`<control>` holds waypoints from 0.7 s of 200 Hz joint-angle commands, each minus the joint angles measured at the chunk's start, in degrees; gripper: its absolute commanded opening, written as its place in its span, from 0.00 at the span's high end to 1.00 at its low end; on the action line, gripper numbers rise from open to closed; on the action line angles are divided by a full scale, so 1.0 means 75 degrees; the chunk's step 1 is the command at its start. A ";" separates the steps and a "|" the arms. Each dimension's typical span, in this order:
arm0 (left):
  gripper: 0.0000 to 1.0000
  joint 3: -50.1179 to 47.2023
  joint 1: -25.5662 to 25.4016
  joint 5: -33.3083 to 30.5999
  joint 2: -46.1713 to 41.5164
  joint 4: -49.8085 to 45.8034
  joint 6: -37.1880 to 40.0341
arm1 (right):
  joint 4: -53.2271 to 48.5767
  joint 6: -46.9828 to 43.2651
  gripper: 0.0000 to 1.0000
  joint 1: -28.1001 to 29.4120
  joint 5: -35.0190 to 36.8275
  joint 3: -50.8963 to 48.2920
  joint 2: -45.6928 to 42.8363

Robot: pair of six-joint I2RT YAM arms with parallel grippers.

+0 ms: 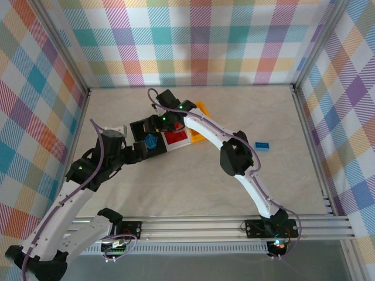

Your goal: Sort the legos into containers by color

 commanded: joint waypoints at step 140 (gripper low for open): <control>0.14 -0.0043 -0.0777 0.2340 0.2630 0.2415 -0.0285 | -0.0413 -0.0223 0.01 -0.5915 0.3098 -0.9877 -0.7755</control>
